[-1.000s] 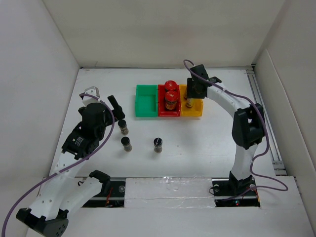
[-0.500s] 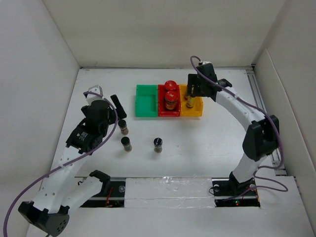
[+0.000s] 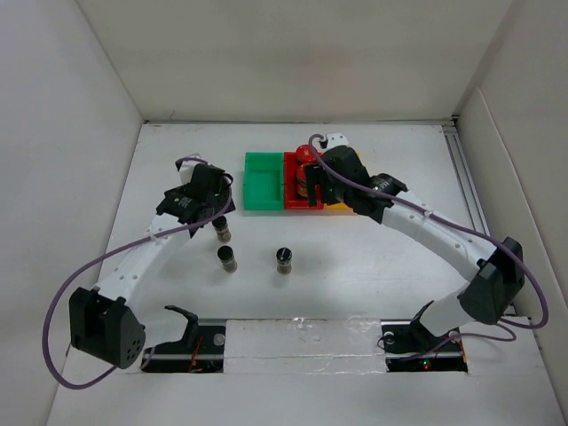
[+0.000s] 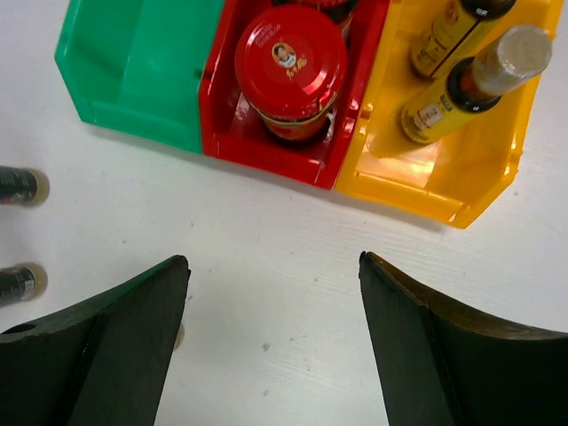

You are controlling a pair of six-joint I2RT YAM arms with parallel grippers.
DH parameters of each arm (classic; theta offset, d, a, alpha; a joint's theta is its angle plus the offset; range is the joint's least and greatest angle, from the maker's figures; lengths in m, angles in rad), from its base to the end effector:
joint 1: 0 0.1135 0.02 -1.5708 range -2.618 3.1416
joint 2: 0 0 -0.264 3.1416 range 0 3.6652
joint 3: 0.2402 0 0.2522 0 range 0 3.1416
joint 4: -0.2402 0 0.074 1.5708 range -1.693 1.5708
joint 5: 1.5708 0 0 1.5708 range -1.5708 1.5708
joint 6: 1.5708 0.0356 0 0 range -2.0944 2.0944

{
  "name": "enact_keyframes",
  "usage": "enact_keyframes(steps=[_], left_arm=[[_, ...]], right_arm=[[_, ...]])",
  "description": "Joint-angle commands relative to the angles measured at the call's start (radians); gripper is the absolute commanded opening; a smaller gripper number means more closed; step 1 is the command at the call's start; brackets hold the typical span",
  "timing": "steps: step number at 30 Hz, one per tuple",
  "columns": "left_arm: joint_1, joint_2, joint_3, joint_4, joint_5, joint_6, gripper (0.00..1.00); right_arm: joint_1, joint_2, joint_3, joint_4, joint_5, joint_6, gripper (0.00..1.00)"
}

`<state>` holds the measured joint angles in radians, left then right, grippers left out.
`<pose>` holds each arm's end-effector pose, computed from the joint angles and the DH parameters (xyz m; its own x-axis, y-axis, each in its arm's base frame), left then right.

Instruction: Organize the condiment bottles

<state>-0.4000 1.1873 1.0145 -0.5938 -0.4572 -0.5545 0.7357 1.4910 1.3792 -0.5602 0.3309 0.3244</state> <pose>0.2356 -0.0826 0.3018 -0.5730 -0.2707 -0.7736 -0.2883 0.9501 -0.1189 0.2549 0.2151 0.3419 -0.5797 -0.1181 -0.8062 -0.2758 0.9595 0.0577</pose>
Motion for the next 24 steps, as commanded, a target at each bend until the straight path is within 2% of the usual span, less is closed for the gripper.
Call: enact_keyframes(steps=[1,6,12,17,20,24], left_arm=[[0.049,0.032,0.029,0.009,0.086,0.019,0.99],[0.098,0.083,0.015,0.054,0.212,0.08,0.99],[0.098,0.159,0.012,0.061,0.268,0.102,0.99],[0.098,0.207,0.012,0.051,0.261,0.096,0.98],[0.098,0.227,0.004,0.06,0.297,0.105,0.91],[0.098,0.261,0.002,0.061,0.319,0.11,0.73]], right_arm=[[0.013,-0.026,-0.02,0.011,0.037,0.002,0.82],[0.024,-0.04,-0.035,0.02,0.014,-0.01,0.82],[0.024,-0.092,-0.071,0.051,-0.016,-0.022,0.82],[0.024,-0.124,-0.095,0.057,-0.026,-0.022,0.82],[0.024,-0.133,-0.101,0.062,-0.036,-0.024,0.82],[0.024,-0.152,-0.117,0.069,-0.036,-0.025,0.82]])
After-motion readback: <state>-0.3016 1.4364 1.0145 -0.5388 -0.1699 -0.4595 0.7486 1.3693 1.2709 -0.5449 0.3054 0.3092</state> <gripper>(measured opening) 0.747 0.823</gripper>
